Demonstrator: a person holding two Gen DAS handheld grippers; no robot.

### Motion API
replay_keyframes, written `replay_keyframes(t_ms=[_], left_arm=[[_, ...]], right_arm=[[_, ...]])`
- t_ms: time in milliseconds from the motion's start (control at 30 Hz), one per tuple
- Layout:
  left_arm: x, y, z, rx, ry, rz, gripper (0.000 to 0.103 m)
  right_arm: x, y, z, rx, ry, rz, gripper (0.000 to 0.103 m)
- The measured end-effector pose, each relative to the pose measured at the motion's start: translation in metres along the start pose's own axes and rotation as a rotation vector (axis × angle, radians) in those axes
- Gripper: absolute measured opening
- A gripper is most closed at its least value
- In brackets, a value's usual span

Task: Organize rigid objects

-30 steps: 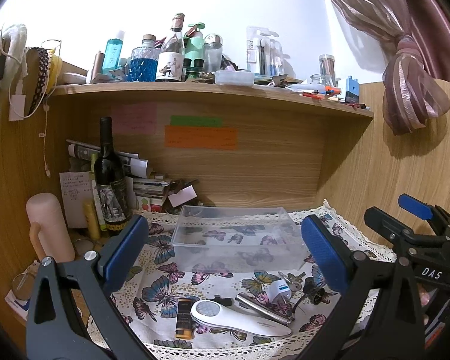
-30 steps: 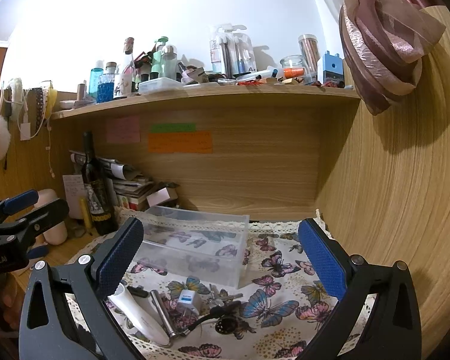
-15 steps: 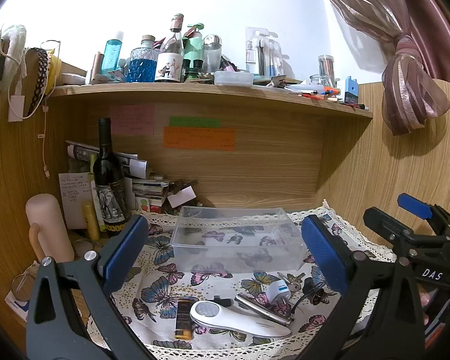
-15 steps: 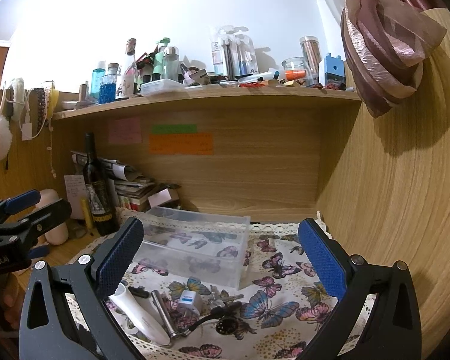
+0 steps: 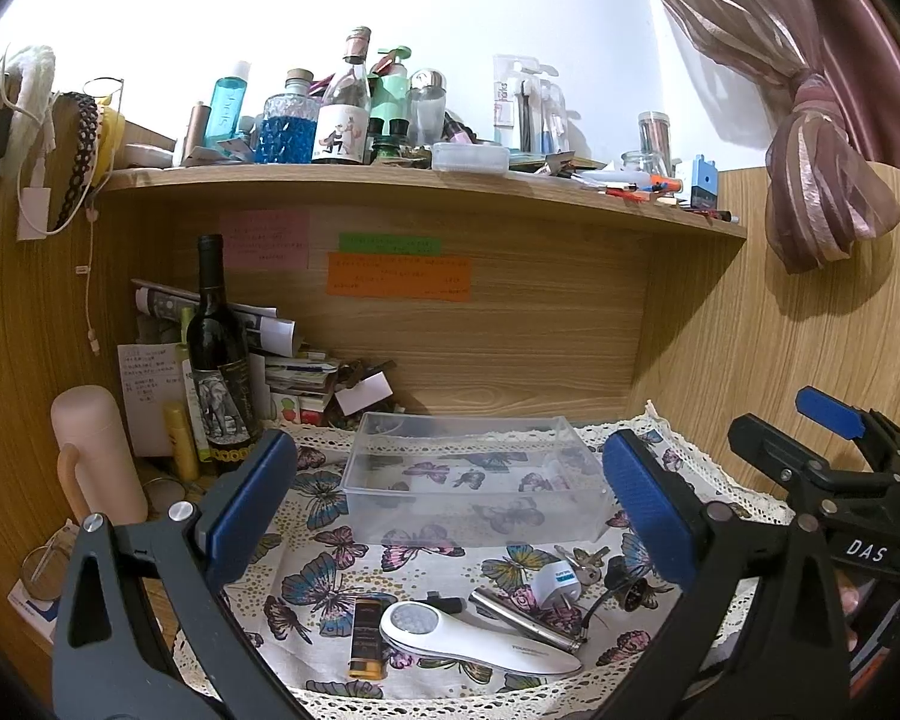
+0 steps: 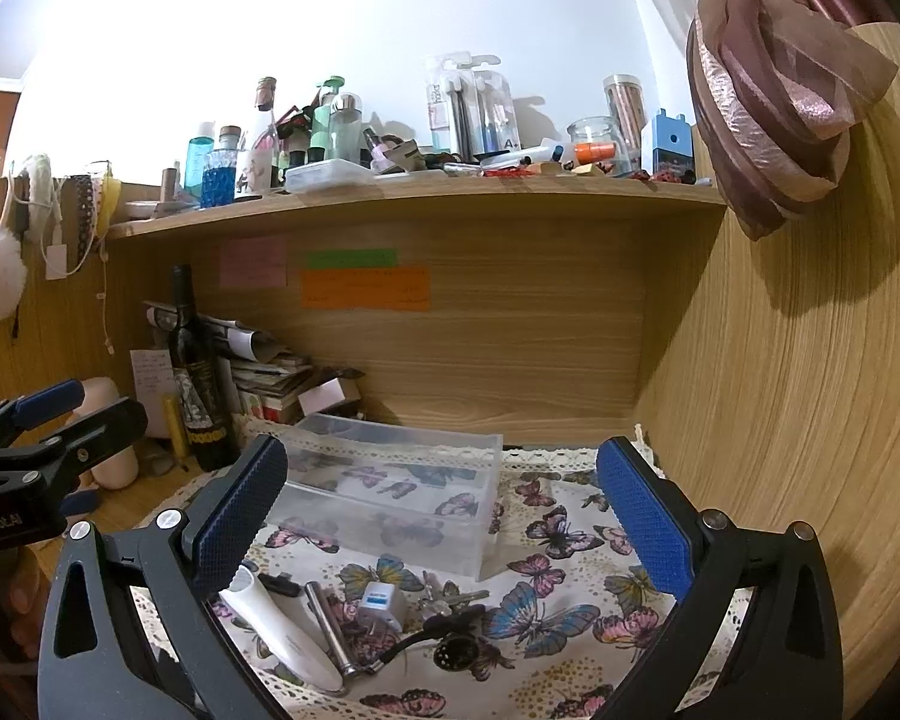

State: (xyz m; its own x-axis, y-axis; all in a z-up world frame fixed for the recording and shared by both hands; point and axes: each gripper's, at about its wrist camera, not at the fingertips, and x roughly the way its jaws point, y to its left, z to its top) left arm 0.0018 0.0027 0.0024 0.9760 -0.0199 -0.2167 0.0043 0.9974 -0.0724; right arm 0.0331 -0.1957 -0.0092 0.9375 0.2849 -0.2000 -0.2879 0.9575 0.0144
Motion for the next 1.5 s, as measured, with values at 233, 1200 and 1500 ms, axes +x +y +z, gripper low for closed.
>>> replay_keyframes(t_ms=[233, 1200, 1500], left_arm=[[0.000, -0.001, 0.000, 0.000, 0.000, -0.001, 0.103], [0.049, 0.044, -0.048, -0.057, 0.234, 0.096, 0.103], [0.069, 0.072, -0.090, -0.070, 0.398, 0.135, 0.100]], right_arm=[[-0.001, 0.003, 0.000, -0.005, -0.005, 0.002, 0.103], [0.049, -0.007, -0.033, 0.030, 0.189, 0.011, 0.103], [0.084, -0.010, -0.065, 0.045, 0.334, 0.056, 0.102]])
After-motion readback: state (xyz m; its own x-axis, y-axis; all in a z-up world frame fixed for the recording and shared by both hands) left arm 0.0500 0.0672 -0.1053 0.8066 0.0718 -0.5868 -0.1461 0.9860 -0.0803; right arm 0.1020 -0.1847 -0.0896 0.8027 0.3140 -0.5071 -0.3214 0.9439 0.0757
